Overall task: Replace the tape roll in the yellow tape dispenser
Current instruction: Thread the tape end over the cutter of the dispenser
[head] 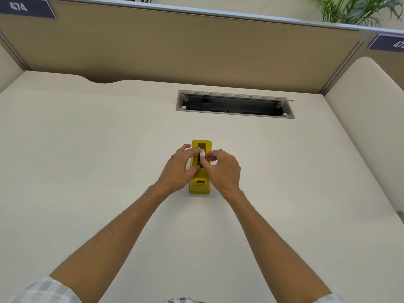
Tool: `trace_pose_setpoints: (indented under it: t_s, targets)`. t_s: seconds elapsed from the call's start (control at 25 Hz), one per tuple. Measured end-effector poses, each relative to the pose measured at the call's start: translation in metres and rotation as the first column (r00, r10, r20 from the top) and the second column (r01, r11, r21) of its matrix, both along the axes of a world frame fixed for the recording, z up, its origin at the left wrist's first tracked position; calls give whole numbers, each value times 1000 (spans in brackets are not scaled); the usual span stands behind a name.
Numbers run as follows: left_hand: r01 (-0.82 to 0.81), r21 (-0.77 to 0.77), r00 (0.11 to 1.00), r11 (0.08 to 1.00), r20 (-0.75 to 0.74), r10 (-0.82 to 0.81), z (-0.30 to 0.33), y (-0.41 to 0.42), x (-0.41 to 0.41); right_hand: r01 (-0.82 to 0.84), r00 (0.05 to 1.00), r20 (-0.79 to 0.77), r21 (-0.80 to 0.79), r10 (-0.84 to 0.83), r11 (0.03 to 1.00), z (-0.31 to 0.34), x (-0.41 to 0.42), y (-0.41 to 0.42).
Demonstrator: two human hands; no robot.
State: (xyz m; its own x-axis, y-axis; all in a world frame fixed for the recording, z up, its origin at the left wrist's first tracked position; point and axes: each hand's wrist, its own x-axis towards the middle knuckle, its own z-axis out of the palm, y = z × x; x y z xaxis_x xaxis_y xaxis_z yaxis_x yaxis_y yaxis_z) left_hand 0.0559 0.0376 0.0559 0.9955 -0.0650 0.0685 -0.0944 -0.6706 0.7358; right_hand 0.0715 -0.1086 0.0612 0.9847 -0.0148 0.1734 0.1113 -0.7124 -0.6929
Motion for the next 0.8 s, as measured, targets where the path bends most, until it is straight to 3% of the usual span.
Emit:
trace_pose_setpoints:
  t_s: [0.8]
  targets:
    - [-12, -53, 995, 999, 103, 17, 0, -5, 0, 48, 998, -27, -5, -48, 999, 4, 1, 5]
